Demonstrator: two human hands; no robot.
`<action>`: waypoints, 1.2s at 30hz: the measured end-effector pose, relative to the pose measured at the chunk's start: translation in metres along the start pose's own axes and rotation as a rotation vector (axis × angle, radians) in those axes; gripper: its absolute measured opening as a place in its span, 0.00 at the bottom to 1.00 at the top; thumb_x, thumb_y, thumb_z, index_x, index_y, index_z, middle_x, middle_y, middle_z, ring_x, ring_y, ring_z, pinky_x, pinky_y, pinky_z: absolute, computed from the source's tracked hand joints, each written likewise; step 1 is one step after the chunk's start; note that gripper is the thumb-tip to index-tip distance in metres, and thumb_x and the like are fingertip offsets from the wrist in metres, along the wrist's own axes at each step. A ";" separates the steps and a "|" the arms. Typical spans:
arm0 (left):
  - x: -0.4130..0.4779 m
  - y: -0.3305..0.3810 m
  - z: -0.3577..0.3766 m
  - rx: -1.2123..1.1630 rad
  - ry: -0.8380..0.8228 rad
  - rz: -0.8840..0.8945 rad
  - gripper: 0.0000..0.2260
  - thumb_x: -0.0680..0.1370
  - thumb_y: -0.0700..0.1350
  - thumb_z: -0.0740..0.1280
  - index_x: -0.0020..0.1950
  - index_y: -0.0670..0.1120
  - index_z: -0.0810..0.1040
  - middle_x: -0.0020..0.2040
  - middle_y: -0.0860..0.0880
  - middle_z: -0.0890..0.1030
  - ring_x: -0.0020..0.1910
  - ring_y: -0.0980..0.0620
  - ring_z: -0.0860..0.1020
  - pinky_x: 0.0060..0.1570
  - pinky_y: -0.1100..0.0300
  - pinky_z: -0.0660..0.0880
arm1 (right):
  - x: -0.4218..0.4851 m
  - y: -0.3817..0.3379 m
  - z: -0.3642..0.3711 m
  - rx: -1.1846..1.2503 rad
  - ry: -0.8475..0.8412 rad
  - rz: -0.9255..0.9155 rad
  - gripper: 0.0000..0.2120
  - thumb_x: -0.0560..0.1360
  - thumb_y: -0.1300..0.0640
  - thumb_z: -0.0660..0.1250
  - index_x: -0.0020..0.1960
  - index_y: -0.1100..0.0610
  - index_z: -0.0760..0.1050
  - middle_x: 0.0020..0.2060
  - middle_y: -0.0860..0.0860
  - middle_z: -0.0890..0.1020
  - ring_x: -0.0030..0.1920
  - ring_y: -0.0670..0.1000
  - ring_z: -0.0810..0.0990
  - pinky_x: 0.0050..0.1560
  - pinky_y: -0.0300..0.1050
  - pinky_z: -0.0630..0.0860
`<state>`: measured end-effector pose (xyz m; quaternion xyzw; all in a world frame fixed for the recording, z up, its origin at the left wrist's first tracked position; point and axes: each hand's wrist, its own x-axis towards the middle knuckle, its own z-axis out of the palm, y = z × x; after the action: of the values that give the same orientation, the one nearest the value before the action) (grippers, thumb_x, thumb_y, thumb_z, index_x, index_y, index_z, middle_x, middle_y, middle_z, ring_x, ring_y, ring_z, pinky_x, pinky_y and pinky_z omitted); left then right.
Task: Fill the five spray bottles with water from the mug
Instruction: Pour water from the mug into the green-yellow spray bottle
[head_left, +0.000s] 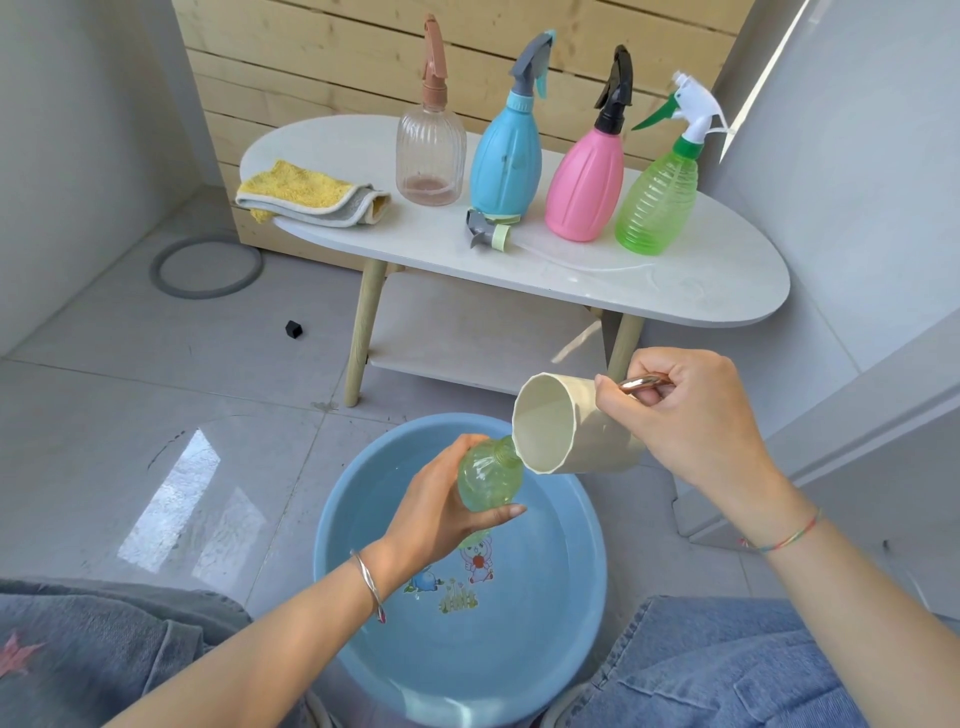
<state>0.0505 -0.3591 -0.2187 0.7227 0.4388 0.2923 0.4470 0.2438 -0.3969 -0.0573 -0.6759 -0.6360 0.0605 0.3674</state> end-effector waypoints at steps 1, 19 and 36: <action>0.000 0.000 0.000 0.003 0.001 0.003 0.28 0.64 0.65 0.75 0.60 0.60 0.70 0.54 0.63 0.79 0.55 0.66 0.75 0.49 0.75 0.69 | 0.000 0.000 0.000 -0.007 -0.001 -0.003 0.23 0.68 0.58 0.73 0.26 0.59 0.60 0.22 0.48 0.59 0.27 0.48 0.58 0.28 0.38 0.54; -0.001 -0.004 0.002 0.002 -0.004 -0.013 0.30 0.64 0.66 0.74 0.62 0.58 0.71 0.55 0.63 0.78 0.55 0.65 0.75 0.50 0.74 0.69 | -0.001 -0.002 0.002 -0.054 0.005 -0.023 0.23 0.68 0.57 0.73 0.26 0.58 0.60 0.22 0.49 0.60 0.28 0.49 0.59 0.27 0.38 0.56; -0.002 -0.005 0.003 -0.018 -0.007 -0.029 0.30 0.65 0.64 0.76 0.62 0.58 0.71 0.55 0.63 0.79 0.55 0.64 0.75 0.51 0.72 0.70 | -0.001 0.000 0.004 -0.070 -0.001 -0.064 0.23 0.67 0.57 0.73 0.25 0.55 0.59 0.22 0.48 0.61 0.28 0.49 0.60 0.27 0.36 0.57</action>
<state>0.0503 -0.3615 -0.2249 0.7132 0.4450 0.2870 0.4593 0.2414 -0.3960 -0.0602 -0.6675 -0.6593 0.0271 0.3449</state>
